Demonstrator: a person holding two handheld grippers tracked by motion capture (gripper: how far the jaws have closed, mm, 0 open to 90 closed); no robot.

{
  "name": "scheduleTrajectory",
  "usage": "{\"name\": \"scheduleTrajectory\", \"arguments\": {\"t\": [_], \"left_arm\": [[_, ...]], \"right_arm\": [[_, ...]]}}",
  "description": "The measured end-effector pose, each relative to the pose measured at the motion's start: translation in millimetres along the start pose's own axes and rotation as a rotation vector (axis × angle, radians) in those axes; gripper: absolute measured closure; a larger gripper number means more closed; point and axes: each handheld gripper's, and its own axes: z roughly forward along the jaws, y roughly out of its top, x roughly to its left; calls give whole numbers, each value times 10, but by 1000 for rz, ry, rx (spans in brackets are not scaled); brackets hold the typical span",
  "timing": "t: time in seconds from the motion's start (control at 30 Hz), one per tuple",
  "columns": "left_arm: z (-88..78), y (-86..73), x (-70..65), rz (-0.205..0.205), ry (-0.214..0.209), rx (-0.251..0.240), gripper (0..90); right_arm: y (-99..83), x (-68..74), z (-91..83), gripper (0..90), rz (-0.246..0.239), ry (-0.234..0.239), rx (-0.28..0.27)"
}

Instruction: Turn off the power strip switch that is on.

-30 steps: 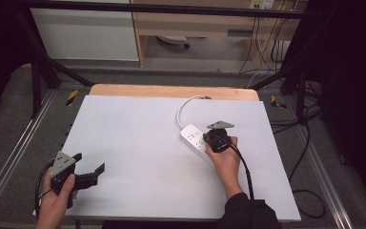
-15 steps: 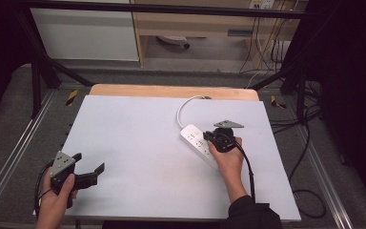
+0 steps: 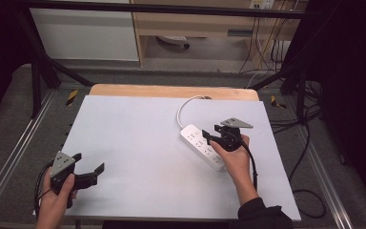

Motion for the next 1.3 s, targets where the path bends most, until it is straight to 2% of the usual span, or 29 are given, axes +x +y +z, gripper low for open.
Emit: {"name": "scheduleTrajectory", "arguments": {"t": [0.1,0.23,0.43,0.6,0.8,1.23,1.3], "left_arm": [[1,0,-1,0,0,0,58],[-4,0,1,-2,-1,-2,58],[0,-1,0,-1,0,1,58],[1,-1,-4,0,-1,2,58],[1,0,-5,5,3,1,58],[3,-3,-11,4,3,5,58],[4,-2,-11,5,2,5,58]], "right_arm": [[22,2,-34,282,-1,-2,9],[45,-8,-94,174,-6,-27,-5],[78,-38,-228,74,-19,-46,-32],[87,-86,-371,36,-11,-50,-66],[39,-134,-540,35,-22,-89,-86],[-213,-286,-960,41,-45,-152,-135],[-266,-310,-1013,42,-37,-156,-137]]}}
